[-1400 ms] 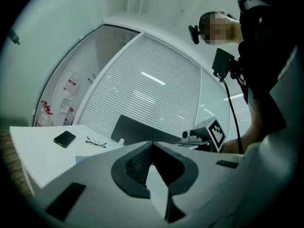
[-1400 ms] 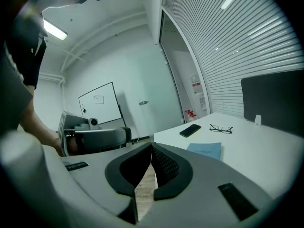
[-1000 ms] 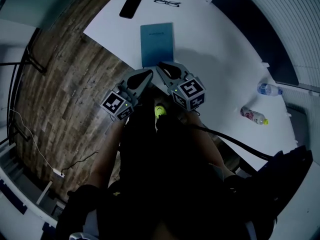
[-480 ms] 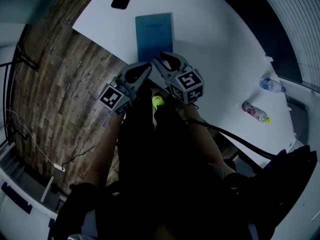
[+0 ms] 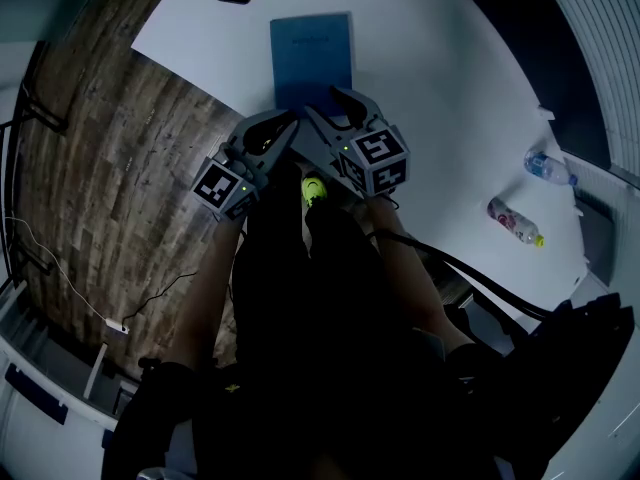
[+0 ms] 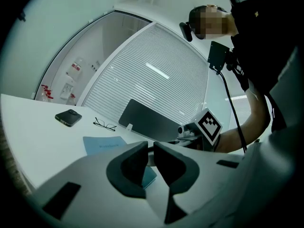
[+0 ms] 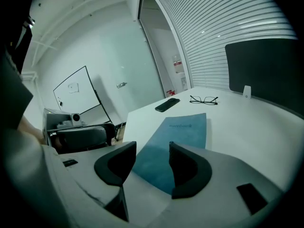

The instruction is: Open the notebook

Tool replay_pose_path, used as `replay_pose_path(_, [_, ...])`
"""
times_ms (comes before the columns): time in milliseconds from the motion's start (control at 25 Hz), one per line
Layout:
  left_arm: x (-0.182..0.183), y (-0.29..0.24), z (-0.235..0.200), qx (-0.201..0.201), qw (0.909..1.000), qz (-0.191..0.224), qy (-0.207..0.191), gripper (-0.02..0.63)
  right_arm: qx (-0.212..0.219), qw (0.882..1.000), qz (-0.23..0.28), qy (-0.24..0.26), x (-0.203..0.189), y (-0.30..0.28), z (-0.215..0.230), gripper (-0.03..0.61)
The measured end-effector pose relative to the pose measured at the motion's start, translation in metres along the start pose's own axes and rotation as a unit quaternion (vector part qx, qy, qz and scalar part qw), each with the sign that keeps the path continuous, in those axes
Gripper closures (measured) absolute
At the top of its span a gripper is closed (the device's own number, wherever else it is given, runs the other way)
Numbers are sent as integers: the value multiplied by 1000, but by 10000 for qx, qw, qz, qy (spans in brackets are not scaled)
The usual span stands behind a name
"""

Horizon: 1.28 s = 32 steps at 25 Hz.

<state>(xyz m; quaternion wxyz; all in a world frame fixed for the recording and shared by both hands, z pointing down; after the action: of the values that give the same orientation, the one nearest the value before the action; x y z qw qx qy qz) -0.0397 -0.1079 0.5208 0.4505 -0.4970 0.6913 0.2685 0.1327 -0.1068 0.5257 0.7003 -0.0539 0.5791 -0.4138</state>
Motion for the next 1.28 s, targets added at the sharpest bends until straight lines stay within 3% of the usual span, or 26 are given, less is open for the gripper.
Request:
replay_pose_path(240, [-12,-5,-11,-73,9999,-101,76,572,-317,9993,-174,-69,-10,-10,11,345])
replay_pose_path(320, [-14,-6,-14,-102,9998,-137,70,572,-454,9987,-230,-85,-12,-13,13,302])
replay_pose_path(760, [-24,-10,-22,-89,9996,-251,-75,552,-938,9942,-464,-246,-20,-15,27,241])
replay_pose_path(960, [-29,-7,-24,-73,9996,-263,-105,548,-1061,9917,-565,-448,-24,-13,35,235])
replay_pose_path(1280, [-32,-4,-26,-82,9995,-297,-79,548,-898,9888,-774,-907,-35,-19,38,225])
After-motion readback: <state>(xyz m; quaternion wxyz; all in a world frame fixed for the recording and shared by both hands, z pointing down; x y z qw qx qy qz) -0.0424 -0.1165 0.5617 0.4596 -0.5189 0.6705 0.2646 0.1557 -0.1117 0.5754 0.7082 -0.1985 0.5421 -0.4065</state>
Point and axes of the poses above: the fingertips, and each gripper's own axes: y backward along the fingers, z to its right, x out of its top, the point moved 9 cm from there along y, backward along the fingers, and after that the axes turned 1 degree about -y, right-handed, at the moved point
